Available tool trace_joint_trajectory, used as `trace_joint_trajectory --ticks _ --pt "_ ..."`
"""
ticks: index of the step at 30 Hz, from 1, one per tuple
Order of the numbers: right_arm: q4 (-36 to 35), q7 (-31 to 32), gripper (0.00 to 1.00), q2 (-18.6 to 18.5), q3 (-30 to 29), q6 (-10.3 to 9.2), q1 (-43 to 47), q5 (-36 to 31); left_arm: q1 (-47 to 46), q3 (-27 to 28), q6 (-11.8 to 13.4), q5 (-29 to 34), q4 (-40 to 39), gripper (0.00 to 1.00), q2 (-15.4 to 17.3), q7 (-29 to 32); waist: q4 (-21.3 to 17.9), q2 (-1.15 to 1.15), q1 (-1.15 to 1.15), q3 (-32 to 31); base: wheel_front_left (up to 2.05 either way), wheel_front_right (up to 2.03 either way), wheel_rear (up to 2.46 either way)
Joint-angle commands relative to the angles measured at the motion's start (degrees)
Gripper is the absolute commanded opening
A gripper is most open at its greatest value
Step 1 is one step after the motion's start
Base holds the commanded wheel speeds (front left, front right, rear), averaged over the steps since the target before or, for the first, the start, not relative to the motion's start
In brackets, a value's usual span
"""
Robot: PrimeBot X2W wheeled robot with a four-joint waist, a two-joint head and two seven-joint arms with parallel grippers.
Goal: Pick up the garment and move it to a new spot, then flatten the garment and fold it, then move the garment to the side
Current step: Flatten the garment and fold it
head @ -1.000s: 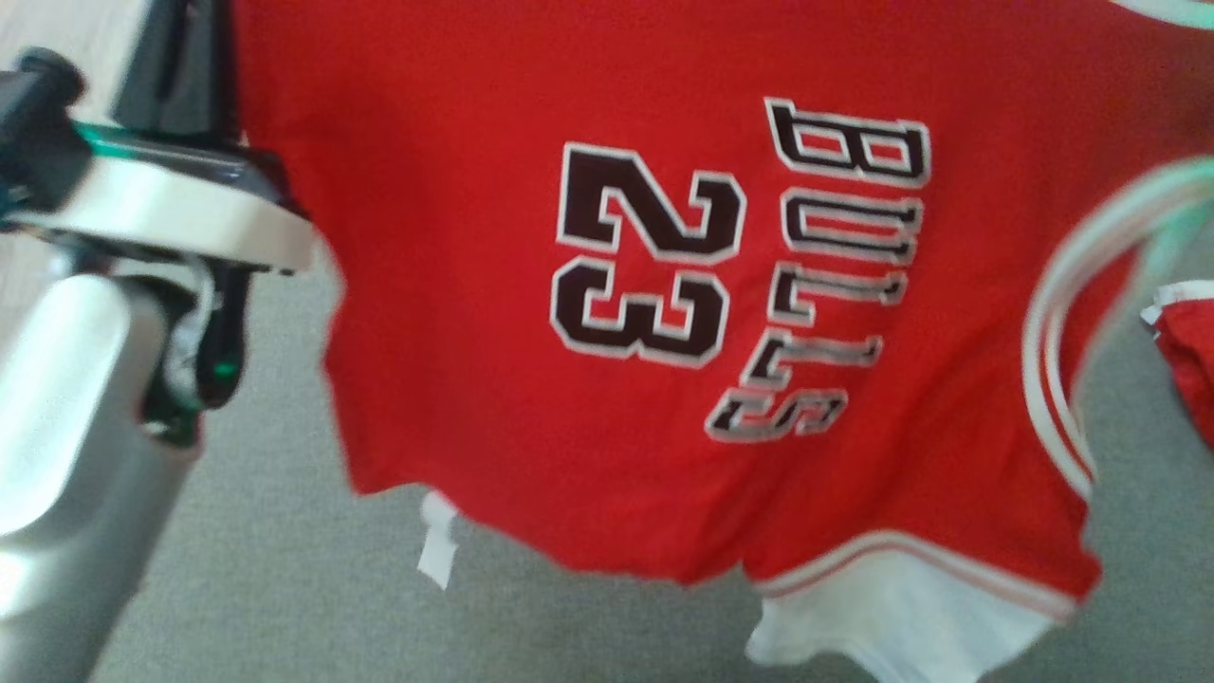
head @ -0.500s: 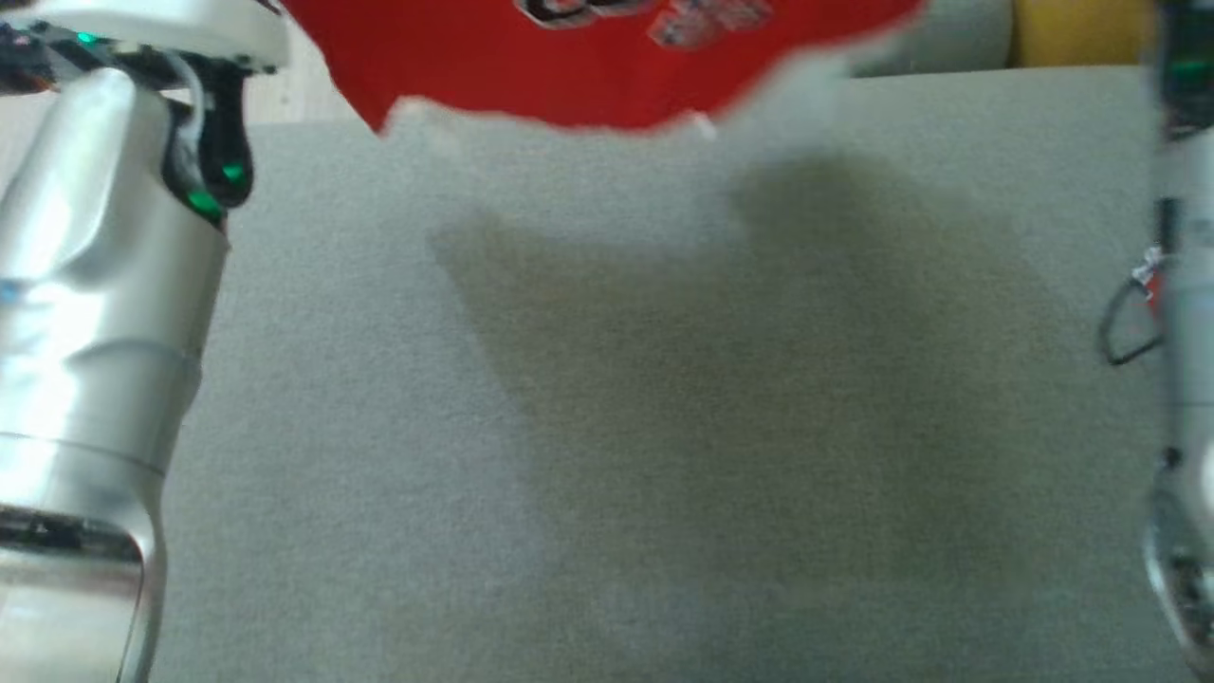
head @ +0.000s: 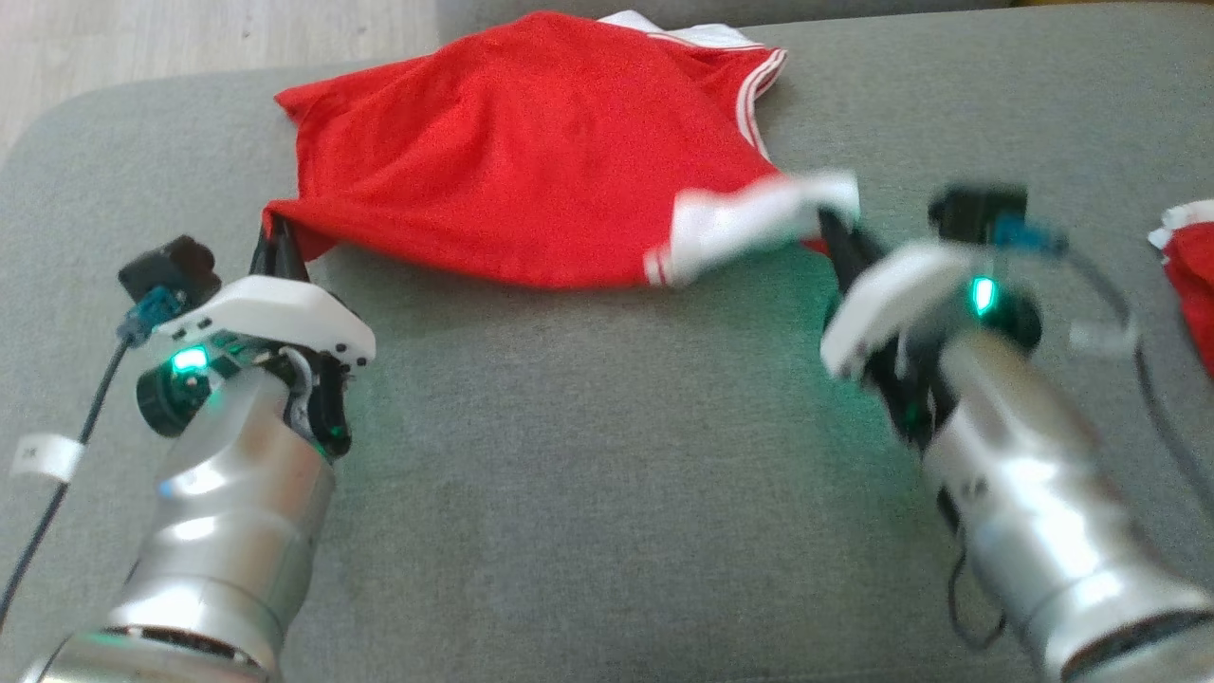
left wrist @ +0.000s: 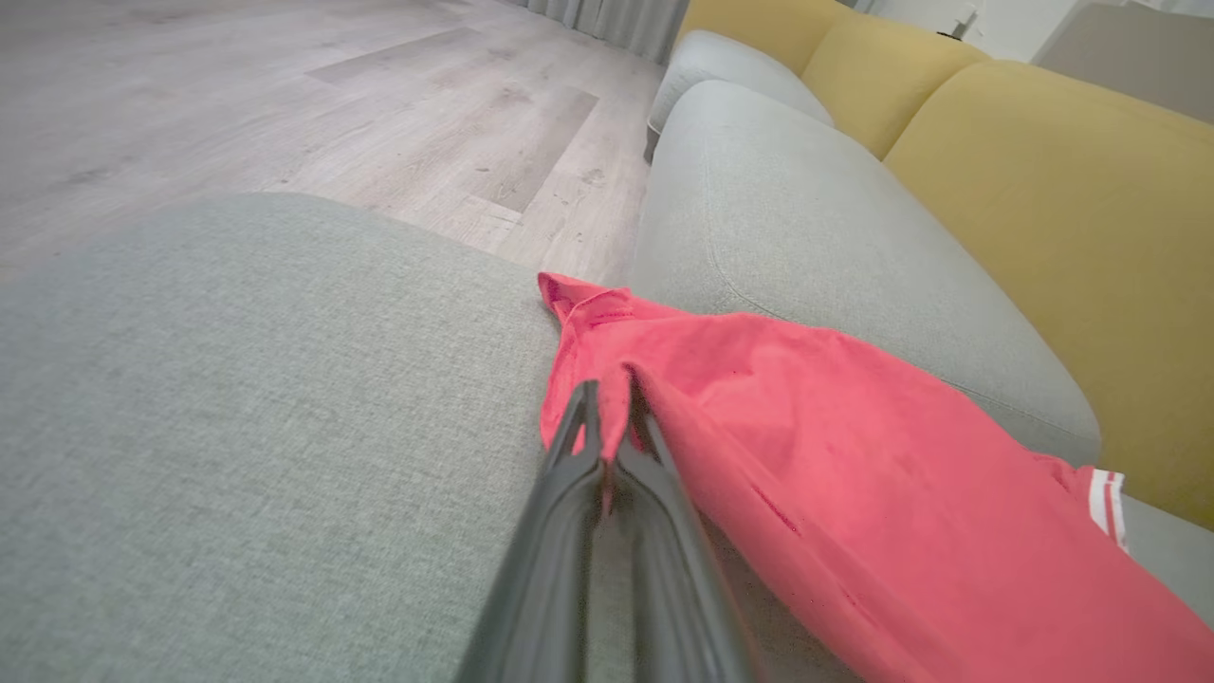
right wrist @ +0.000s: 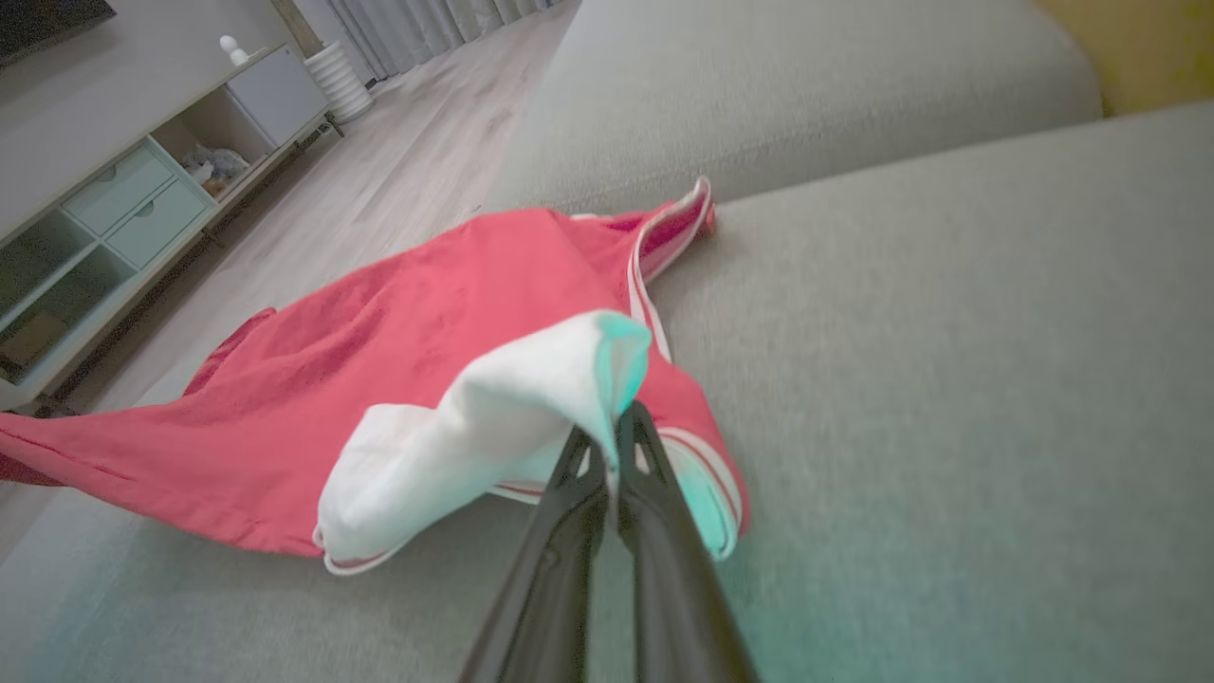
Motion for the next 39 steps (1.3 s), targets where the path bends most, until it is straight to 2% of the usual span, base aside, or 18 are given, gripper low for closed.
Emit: trace_joint_trajectory --ticks 1,4,8,13,16,19,24,28,30,34,39 --pt "-1.8 -1.8 0.00 1.1 0.9 -0.04 -0.3 1.4 -2.1 2.4 0.0 -0.4 -2.2 0.00 1.9 -0.5 0.4 0.00 -0.01 0.3 0.00 0.00 0.00" --pt "-3.1 -5.1 0.00 0.8 2.5 -0.04 4.7 5.1 1.7 4.7 -0.1 0.2 -5.3 0.00 1.1 -0.5 0.9 0.00 -0.01 0.3 0.00 0.00 0.00" --pt "-7.7 -9.1 0.00 -2.2 5.1 -0.04 11.6 7.7 8.8 5.7 -0.5 4.1 -11.8 0.00 0.7 -0.5 1.9 0.00 -0.01 -0.6 0.00 0.00 0.00" --pt "-18.6 -11.3 0.00 -8.2 5.8 -0.04 22.3 8.1 20.4 6.6 -0.5 9.3 -23.0 0.00 1.8 -0.5 2.3 0.00 -0.01 -3.0 0.00 0.00 0.00" --pt "-29.4 -9.5 0.00 -10.8 1.3 -0.04 33.3 6.6 31.0 7.6 0.2 9.8 -33.4 0.00 3.3 -0.5 2.3 0.00 -0.01 -5.3 0.00 0.00 0.00" --pt "-39.2 -4.7 0.00 -9.8 -4.6 -0.04 42.2 4.0 38.5 8.1 2.8 9.7 -43.5 0.00 5.3 1.6 2.4 0.00 -0.01 -6.2 0.00 0.00 0.00" --pt "-59.1 10.0 0.00 -5.3 -14.3 -0.04 56.8 -3.5 51.0 9.3 9.1 8.5 -64.1 0.00 8.8 10.6 2.2 0.00 -0.01 -6.7 0.00 0.00 0.00" --pt "-73.5 21.1 0.00 -0.7 -19.3 -0.04 65.3 -8.2 58.7 10.2 13.6 7.7 -77.7 0.00 11.6 17.3 2.5 0.00 -0.01 -6.2 0.00 0.00 0.00" --pt "-78.1 24.5 0.00 0.4 -20.7 -0.04 67.3 -9.5 60.8 10.4 14.8 7.2 -82.4 0.00 12.3 19.8 2.6 0.00 -0.01 -5.9 0.00 0.00 0.00" --pt "-80.7 27.8 0.00 1.4 -22.1 -0.04 65.9 -11.1 61.8 10.3 16.0 6.9 -85.4 0.00 14.1 23.8 2.7 0.00 -0.01 -5.3 0.00 0.00 0.00" --pt "-75.5 27.5 0.00 0.6 -21.5 -0.04 58.9 -12.4 58.6 9.4 14.9 4.4 -82.4 0.00 14.8 28.5 3.5 0.00 -0.01 -4.0 0.00 0.00 0.00"
